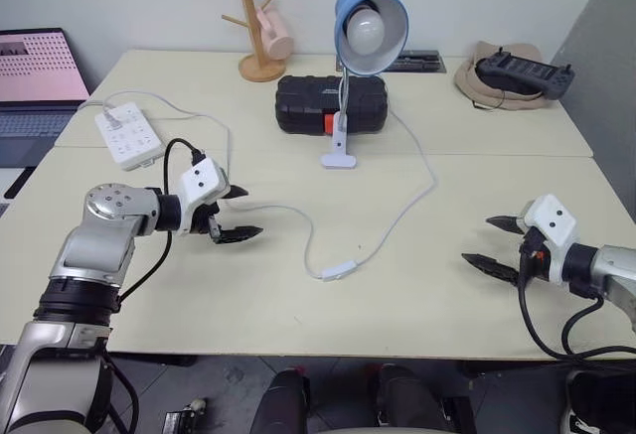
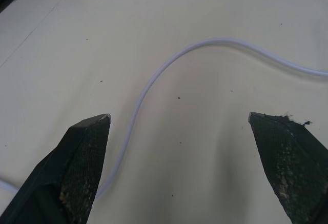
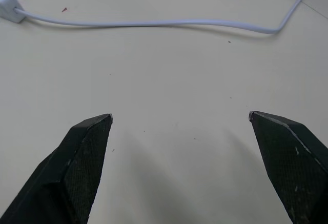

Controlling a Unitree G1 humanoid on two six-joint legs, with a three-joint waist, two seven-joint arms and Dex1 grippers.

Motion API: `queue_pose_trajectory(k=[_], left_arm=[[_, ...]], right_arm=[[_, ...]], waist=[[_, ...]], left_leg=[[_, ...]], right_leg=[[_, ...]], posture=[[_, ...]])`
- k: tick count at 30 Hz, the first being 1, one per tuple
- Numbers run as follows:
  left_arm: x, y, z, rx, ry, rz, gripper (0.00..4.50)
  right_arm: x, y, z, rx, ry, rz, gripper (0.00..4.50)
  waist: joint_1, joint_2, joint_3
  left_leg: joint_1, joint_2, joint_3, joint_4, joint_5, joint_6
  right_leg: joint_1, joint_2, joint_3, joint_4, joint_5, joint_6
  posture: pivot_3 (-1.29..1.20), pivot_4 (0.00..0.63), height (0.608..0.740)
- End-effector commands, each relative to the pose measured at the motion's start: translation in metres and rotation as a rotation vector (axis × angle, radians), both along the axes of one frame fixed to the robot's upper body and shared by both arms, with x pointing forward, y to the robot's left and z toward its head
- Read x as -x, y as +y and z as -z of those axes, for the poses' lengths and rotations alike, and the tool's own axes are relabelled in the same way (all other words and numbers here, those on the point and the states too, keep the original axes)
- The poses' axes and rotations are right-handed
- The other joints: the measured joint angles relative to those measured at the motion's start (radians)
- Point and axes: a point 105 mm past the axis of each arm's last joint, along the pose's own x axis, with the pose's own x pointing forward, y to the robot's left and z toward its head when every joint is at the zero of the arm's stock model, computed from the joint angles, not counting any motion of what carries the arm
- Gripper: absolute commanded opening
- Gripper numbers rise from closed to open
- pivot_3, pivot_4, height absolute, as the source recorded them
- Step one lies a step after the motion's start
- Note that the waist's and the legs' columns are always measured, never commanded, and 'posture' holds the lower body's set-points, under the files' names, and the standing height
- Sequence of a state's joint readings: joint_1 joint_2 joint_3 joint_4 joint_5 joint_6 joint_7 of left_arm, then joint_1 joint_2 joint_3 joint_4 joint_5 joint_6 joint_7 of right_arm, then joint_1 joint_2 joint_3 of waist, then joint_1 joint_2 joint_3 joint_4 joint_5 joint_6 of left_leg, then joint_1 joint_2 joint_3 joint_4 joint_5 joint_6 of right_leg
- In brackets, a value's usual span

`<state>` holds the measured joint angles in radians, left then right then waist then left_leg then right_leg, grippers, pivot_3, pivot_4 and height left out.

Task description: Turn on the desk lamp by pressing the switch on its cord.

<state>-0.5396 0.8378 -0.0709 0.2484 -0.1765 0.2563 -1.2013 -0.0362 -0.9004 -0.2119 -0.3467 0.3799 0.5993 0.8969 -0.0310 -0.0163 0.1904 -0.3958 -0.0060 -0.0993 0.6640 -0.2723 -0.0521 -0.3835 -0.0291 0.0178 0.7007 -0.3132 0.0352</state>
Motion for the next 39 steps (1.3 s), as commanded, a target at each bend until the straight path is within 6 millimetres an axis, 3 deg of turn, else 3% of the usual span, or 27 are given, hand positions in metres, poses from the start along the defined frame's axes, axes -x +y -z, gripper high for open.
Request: queue_pose_trajectory(k=[1, 8, 11, 14, 17, 20, 26, 31, 39], left_arm=[[0.002, 0.005, -0.014, 0.0, -0.039, 0.001, 4.5], [0.002, 0.003, -0.013, 0.004, -0.037, -0.007, 4.5], [0.003, 0.001, -0.013, 0.003, -0.037, 0.006, 4.5], [0.008, -0.008, -0.014, 0.008, -0.033, 0.059, 4.5], [0.025, -0.026, -0.009, -0.018, -0.013, 0.197, 4.5], [0.053, -0.043, -0.008, -0.014, 0.04, 0.339, 4.5], [0.085, -0.058, -0.007, -0.015, 0.077, 0.451, 4.5], [0.091, -0.05, -0.001, -0.027, 0.083, 0.41, 4.5], [0.087, -0.046, -0.006, -0.022, 0.048, 0.364, 4.5]], right_arm=[[-0.002, 0.003, -0.01, 0.002, -0.029, -0.024, 4.49], [-0.004, 0.008, -0.012, 0.001, -0.035, -0.046, 4.49], [0.001, 0.02, -0.014, 0.007, -0.033, -0.12, 4.49], [0.01, 0.045, -0.015, 0.013, -0.03, -0.261, 4.49], [0.019, 0.069, -0.012, 0.016, 0.003, -0.412, 4.49], [0.015, 0.084, -0.011, 0.029, 0.006, -0.512, 4.49], [0.008, 0.111, -0.002, 0.035, 0.014, -0.654, 4.49], [0.001, 0.129, 0.015, 0.028, 0.046, -0.718, 4.49], [-0.017, 0.149, 0.023, 0.047, 0.05, -0.8, 4.49]], waist=[[0.0, 0.0, 0.0], [0.0, 0.0, 0.0], [0.0, 0.0, 0.0], [0.0, 0.0, 0.0], [-0.001, 0.0, 0.0], [-0.002, 0.0, 0.0], [-0.001, 0.0, 0.0], [-0.001, -0.001, 0.0], [-0.001, -0.001, 0.0]], left_leg=[[0.0, 0.0, 0.0, 0.0, 0.0, 0.0], [0.0, 0.0, 0.0, 0.0, 0.0, 0.0], [0.0, 0.0, 0.0, 0.0, 0.0, 0.0], [0.0, 0.0, 0.0, 0.0, 0.0, 0.0], [0.0, 0.0, 0.0, 0.0, 0.0, 0.0], [0.0, 0.001, 0.0, 0.0, 0.0, 0.0], [0.0, 0.002, -0.001, 0.0, 0.0, 0.0], [0.0, 0.002, -0.001, 0.0, 0.0, 0.0], [0.001, 0.001, -0.001, 0.0, 0.0, 0.0]], right_leg=[[0.0, 0.0, 0.0, 0.0, 0.0, 0.0], [0.0, 0.0, 0.0, 0.0, 0.0, 0.0], [0.0, 0.0, 0.0, 0.0, 0.0, 0.0], [0.0, 0.0, 0.0, 0.0, 0.0, 0.0], [0.0, 0.0, 0.0, 0.0, 0.0, 0.0], [0.0, 0.0, 0.0, -0.001, 0.0, 0.0], [0.0, 0.001, -0.001, -0.001, 0.0, 0.0], [0.0, 0.0, 0.0, -0.001, 0.0, 0.0], [0.0, 0.001, 0.0, -0.001, 0.0, 0.0]], posture=[[0.0, 0.15, 0.74], [0.0, 0.15, 0.74], [0.0, 0.15, 0.74], [0.0, 0.15, 0.74], [0.0, 0.15, 0.74], [0.0, 0.15, 0.74], [0.0, 0.15, 0.74], [0.0, 0.15, 0.74], [0.0, 0.15, 0.74]])
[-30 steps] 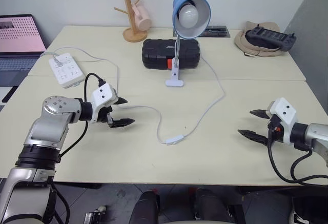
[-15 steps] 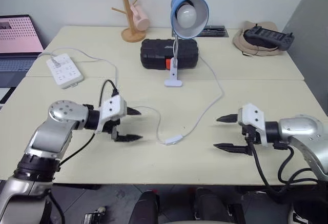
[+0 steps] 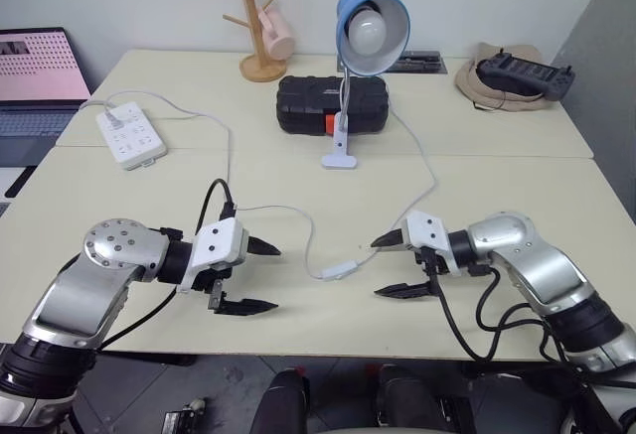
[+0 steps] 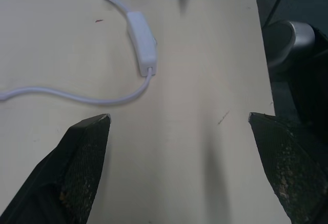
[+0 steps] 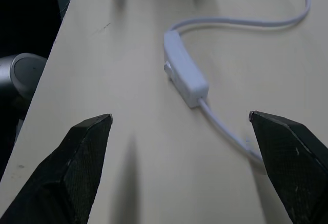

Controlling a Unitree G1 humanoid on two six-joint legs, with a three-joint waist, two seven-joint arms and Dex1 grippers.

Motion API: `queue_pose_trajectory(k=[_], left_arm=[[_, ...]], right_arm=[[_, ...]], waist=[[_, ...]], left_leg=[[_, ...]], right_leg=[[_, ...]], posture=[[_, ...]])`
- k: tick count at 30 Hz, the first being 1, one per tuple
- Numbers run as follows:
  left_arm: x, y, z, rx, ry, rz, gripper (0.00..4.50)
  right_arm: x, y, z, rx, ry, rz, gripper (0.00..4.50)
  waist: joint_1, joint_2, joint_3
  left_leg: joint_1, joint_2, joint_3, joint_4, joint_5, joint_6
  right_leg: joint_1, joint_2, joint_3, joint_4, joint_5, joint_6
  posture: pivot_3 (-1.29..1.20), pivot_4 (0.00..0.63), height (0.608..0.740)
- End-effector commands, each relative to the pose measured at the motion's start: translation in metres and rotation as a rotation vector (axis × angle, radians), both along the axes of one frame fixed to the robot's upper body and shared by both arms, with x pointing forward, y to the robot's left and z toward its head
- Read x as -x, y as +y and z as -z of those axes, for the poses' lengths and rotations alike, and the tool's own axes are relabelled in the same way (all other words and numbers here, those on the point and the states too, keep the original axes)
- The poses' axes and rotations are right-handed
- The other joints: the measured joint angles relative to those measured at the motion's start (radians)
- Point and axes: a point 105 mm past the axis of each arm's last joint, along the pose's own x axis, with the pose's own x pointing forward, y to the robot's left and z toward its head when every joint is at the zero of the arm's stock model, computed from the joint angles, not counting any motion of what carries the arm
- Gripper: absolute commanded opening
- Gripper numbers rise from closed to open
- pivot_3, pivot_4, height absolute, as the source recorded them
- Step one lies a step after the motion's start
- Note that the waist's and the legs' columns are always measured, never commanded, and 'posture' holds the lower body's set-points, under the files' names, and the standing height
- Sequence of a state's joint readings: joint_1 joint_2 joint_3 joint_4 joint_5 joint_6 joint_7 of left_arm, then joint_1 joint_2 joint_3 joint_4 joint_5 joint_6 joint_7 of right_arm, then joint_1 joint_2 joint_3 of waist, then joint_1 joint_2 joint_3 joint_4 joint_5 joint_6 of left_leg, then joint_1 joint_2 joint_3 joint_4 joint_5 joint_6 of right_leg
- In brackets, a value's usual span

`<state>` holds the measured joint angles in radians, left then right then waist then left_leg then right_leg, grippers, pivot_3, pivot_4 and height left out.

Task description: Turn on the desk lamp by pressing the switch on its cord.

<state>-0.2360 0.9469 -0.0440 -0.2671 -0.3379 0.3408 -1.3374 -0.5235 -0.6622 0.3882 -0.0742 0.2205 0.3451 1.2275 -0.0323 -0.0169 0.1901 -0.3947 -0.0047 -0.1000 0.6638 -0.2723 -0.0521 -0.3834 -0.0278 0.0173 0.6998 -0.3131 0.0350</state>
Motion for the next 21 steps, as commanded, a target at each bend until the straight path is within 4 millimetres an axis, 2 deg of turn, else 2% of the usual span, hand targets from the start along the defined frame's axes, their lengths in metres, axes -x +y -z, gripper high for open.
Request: queue_pose_trajectory(k=[1, 11, 12, 13, 21], left_arm=[[0.0, -0.001, -0.012, 0.014, -0.056, 0.0, 4.5], [-0.001, 0.002, -0.011, 0.007, -0.06, -0.006, 4.5], [-0.001, 0.002, -0.01, 0.006, -0.06, -0.006, 4.5], [-0.001, 0.002, -0.01, 0.006, -0.06, -0.006, 4.5], [-0.002, 0.0, -0.011, 0.009, -0.061, -0.006, 4.5]], right_arm=[[-0.007, 0.009, -0.005, 0.003, -0.031, -0.053, 4.49], [-0.013, 0.024, 0.003, 0.024, -0.024, -0.127, 4.49], [-0.013, 0.024, 0.003, 0.024, -0.02, -0.128, 4.13], [-0.014, 0.024, 0.003, 0.024, -0.017, -0.13, 4.01], [-0.016, 0.025, 0.007, 0.029, -0.02, -0.137, 2.02]], waist=[[0.0, 0.0, 0.0], [0.0, 0.0, 0.0], [0.0, 0.0, 0.0], [0.0, 0.0, 0.0], [0.0, 0.0, 0.0]], left_leg=[[0.0, 0.0, 0.0, 0.0, 0.0, 0.0], [0.0, 0.0, 0.0, 0.0, 0.0, 0.0], [0.0, 0.0, 0.0, 0.0, 0.0, 0.0], [0.0, 0.0, 0.0, 0.0, 0.0, 0.0], [0.0, 0.0, 0.0, 0.0, 0.0, 0.0]], right_leg=[[0.0, 0.0, 0.0, 0.0, 0.0, 0.0], [-0.001, 0.0, 0.0, 0.0, 0.0, 0.0], [-0.001, 0.0, 0.0, 0.0, 0.0, 0.0], [-0.001, 0.0, 0.001, 0.0, 0.0, 0.0], [-0.001, 0.0, 0.001, 0.0, 0.0, 0.0]], posture=[[0.0, 0.15, 0.74], [0.0, 0.15, 0.74], [0.0, 0.15, 0.74], [0.0, 0.15, 0.74], [0.0, 0.15, 0.74]])
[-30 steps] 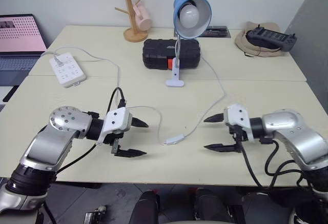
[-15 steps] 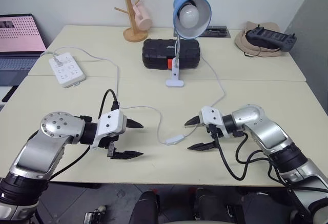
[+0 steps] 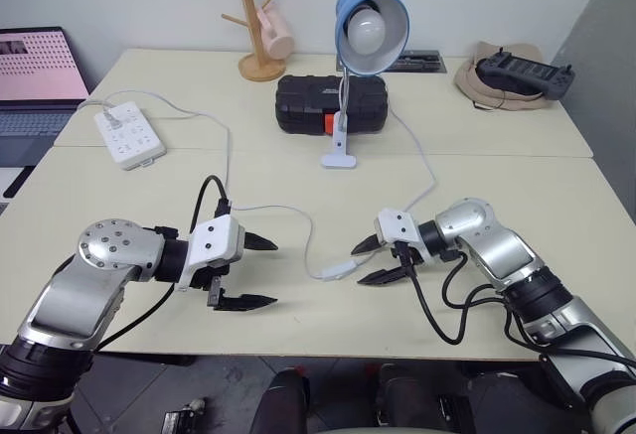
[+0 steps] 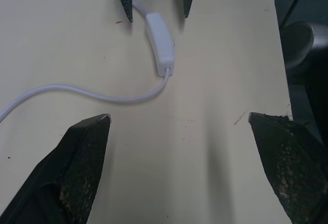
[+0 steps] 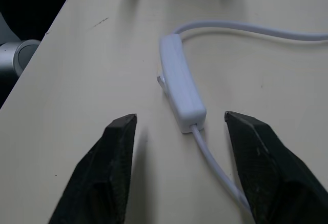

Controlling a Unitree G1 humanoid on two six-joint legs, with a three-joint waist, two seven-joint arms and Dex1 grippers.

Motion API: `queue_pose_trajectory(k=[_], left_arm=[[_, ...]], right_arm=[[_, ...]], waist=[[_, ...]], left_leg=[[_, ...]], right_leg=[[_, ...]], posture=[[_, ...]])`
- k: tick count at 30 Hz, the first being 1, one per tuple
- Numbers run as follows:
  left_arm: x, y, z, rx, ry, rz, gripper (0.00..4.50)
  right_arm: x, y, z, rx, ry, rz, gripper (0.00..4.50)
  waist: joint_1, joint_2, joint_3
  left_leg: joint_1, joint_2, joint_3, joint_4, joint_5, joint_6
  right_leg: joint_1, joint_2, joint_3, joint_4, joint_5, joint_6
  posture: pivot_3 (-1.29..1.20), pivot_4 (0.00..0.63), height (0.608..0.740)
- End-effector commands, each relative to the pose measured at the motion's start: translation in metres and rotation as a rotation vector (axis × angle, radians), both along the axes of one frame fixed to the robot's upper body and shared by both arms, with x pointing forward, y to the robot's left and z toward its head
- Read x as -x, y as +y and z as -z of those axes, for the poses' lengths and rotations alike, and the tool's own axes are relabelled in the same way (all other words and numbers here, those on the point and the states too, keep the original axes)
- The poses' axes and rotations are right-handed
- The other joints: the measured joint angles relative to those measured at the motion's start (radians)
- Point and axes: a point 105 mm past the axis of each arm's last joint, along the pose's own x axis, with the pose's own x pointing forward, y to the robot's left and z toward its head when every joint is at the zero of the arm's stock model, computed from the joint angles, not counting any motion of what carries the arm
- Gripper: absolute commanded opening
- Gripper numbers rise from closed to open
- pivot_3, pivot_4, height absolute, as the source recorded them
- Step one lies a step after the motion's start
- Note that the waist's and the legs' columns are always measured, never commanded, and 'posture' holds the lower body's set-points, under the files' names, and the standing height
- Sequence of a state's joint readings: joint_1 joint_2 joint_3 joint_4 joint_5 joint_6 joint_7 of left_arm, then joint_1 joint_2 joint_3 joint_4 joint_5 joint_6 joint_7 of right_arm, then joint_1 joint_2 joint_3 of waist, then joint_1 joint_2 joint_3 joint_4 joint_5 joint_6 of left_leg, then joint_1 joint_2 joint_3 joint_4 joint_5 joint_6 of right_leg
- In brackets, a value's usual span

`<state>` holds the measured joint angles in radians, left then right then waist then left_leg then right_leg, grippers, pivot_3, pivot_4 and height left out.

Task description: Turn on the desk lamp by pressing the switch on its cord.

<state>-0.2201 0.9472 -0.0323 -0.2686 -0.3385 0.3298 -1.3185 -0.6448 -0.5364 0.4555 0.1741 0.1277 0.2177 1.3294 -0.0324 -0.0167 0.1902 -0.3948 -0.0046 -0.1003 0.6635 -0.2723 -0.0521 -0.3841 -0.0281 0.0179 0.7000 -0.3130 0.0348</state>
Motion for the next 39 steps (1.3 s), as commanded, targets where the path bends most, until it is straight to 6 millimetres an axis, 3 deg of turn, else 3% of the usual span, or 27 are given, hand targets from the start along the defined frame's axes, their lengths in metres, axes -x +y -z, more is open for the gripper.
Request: queue_pose_trajectory(k=[1, 5, 7, 14, 17, 25, 29, 35, 39], left_arm=[[-0.002, -0.002, -0.011, 0.005, -0.048, 0.011, 4.5], [-0.003, -0.002, -0.012, 0.005, -0.051, 0.013, 4.5], [-0.003, -0.003, -0.012, 0.006, -0.051, 0.015, 4.5], [-0.002, -0.005, -0.013, 0.012, -0.049, 0.012, 4.5], [-0.006, -0.004, -0.016, 0.04, -0.037, -0.022, 4.5], [-0.037, 0.003, -0.047, 0.368, 0.14, -0.28, 4.5], [-0.046, -0.027, -0.061, 0.712, 0.319, -0.362, 4.5], [-0.046, -0.06, -0.072, 0.947, 0.445, -0.367, 4.5], [-0.046, -0.07, -0.071, 1.022, 0.507, -0.381, 4.5]], right_arm=[[0.0, 0.007, -0.007, -0.016, -0.042, -0.032, 1.7], [0.0, 0.013, -0.004, -0.022, -0.055, -0.043, 0.65], [0.0, 0.016, -0.003, -0.025, -0.059, -0.043, 0.35], [0.001, 0.015, -0.003, -0.035, -0.045, -0.041, 0.34], [-0.003, 0.01, -0.012, -0.068, -0.011, 0.019, 0.34], [0.001, -0.023, -0.068, -0.316, 0.491, 0.322, 0.34], [-0.019, -0.036, -0.098, -0.551, 0.669, 0.516, 0.34], [-0.027, -0.042, -0.12, -0.671, 0.752, 0.581, 0.34], [-0.026, -0.044, -0.126, -0.686, 0.77, 0.584, 0.34]], waist=[[0.0, 0.0, 0.0], [0.0, 0.0, 0.0], [0.0, 0.0, 0.0], [0.0, 0.0, 0.0], [0.0, 0.0, 0.0], [0.002, 0.001, 0.0], [0.0, 0.0, 0.0], [0.001, 0.0, 0.0], [0.0, 0.0, 0.0]], left_leg=[[0.0, 0.0, 0.0, 0.0, 0.0, 0.0], [0.0, 0.0, 0.0, 0.0, 0.0, 0.0], [0.0, 0.0, 0.0, 0.0, 0.0, 0.0], [0.0, 0.0, 0.0, 0.0, 0.0, 0.0], [0.0, 0.0, -0.001, 0.0, 0.0, 0.0], [-0.001, -0.001, -0.006, 0.0, 0.0, 0.0], [-0.001, 0.0, -0.006, 0.001, 0.0, 0.0], [-0.002, 0.0, -0.006, 0.001, 0.0, 0.0], [-0.002, -0.002, -0.005, 0.001, 0.0, 0.0]], right_leg=[[0.0, 0.0, 0.0, 0.0, 0.0, 0.0], [0.0, 0.0, 0.0, 0.0, 0.0, 0.0], [0.0, 0.0, 0.0, 0.0, 0.0, 0.0], [0.0, 0.0, 0.0, 0.0, 0.0, 0.0], [0.0, 0.0, 0.0, 0.0, 0.0, 0.0], [0.0, 0.0, -0.001, 0.0, 0.0, 0.0], [0.0, -0.002, -0.001, 0.001, 0.0, 0.0], [-0.001, -0.003, -0.001, 0.002, 0.0, 0.0], [-0.001, -0.005, 0.0, 0.002, 0.0, 0.0]], posture=[[0.0, 0.15, 0.74], [0.0, 0.15, 0.74], [0.0, 0.15, 0.74], [0.0, 0.15, 0.74], [0.0, 0.15, 0.74], [0.0, 0.15, 0.74], [0.0, 0.15, 0.74], [0.0, 0.15, 0.74], [0.0, 0.15, 0.74]])
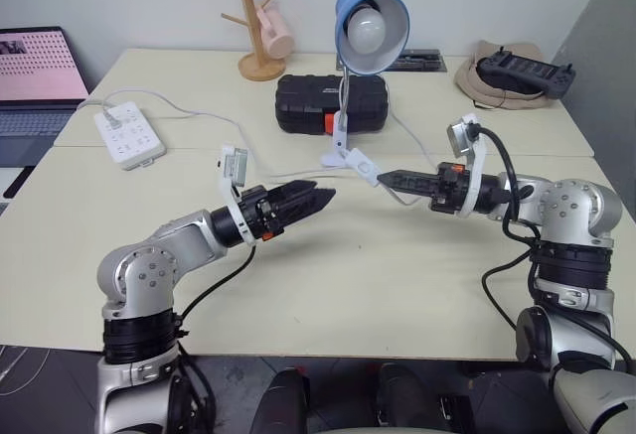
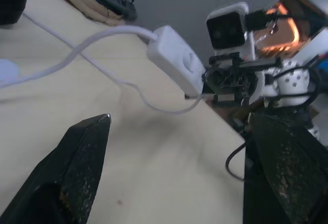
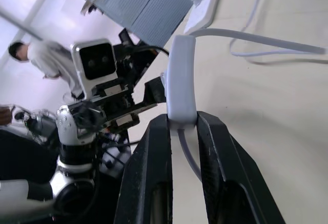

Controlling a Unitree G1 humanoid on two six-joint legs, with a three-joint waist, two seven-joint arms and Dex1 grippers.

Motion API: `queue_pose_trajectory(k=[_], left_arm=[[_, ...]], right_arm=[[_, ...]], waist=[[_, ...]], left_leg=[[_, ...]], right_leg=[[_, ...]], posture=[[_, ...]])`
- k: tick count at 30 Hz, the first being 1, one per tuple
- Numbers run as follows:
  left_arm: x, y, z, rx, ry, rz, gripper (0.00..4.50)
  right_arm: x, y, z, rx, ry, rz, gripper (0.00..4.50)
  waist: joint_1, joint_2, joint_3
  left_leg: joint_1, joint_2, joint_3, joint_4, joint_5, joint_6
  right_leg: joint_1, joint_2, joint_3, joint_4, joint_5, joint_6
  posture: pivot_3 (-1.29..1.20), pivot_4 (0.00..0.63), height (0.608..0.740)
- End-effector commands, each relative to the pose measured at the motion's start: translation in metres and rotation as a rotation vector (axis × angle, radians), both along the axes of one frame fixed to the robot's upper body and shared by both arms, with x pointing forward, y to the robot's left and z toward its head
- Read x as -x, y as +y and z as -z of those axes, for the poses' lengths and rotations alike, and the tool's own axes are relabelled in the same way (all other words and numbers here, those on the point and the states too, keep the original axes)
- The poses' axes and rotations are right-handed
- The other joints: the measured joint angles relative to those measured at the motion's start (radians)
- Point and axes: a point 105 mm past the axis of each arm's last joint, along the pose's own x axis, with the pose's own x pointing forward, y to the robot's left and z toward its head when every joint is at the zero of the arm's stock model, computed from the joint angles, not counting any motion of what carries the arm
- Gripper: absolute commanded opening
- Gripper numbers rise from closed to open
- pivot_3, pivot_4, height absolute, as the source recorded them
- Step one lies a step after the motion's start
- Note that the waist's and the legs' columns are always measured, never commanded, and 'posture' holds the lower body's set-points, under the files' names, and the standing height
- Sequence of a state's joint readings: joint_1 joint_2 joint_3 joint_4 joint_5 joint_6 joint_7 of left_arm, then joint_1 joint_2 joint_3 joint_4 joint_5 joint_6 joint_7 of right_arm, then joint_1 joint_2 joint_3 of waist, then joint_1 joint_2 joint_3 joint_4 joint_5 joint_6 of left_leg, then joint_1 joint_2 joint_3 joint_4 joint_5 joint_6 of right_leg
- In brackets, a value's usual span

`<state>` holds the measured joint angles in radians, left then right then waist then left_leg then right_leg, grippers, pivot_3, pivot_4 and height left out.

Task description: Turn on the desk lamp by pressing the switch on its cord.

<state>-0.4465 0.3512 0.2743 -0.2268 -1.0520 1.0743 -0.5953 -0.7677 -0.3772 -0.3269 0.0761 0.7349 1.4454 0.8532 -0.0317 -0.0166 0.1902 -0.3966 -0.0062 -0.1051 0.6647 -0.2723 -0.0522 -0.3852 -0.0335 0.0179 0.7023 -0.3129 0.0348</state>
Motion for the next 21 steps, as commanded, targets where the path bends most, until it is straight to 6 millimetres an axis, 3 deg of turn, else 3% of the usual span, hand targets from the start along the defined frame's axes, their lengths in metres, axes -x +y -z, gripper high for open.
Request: queue_pose_trajectory(k=[1, 5, 13, 21], left_arm=[[0.001, -0.006, -0.013, 0.096, 0.006, -0.01, 4.5], [0.0, -0.016, -0.017, 0.238, 0.08, 0.012, 4.5], [0.0, -0.031, -0.014, 0.36, 0.168, 0.027, 4.5], [0.006, -0.044, -0.015, 0.39, 0.193, 0.074, 4.5]], right_arm=[[0.005, 0.001, -0.021, -0.049, -0.035, -0.026, 0.34], [0.011, 0.002, -0.025, -0.063, -0.029, -0.054, 0.34], [0.024, 0.01, -0.034, -0.086, -0.024, -0.136, 0.34], [0.031, 0.017, -0.039, -0.104, -0.036, -0.178, 0.34]], waist=[[-0.001, 0.0, 0.0], [0.0, 0.0, 0.0], [0.0, 0.0, 0.0], [0.0, 0.0, 0.0]], left_leg=[[0.0, 0.0, 0.001, 0.0, 0.0, 0.0], [0.0, 0.0, 0.001, 0.0, 0.0, 0.0], [0.0, -0.001, 0.004, 0.0, 0.0, 0.0], [0.0, -0.001, 0.007, 0.0, 0.0, 0.0]], right_leg=[[0.0, 0.0, 0.0, 0.0, 0.0, 0.0], [0.0, 0.0, 0.0, 0.0, 0.0, 0.0], [0.0, 0.0, 0.0, 0.0, 0.0, 0.0], [0.0, 0.001, 0.001, -0.001, 0.0, 0.0]], posture=[[0.0, 0.15, 0.74], [0.0, 0.15, 0.74], [0.0, 0.15, 0.74], [0.0, 0.15, 0.74]])
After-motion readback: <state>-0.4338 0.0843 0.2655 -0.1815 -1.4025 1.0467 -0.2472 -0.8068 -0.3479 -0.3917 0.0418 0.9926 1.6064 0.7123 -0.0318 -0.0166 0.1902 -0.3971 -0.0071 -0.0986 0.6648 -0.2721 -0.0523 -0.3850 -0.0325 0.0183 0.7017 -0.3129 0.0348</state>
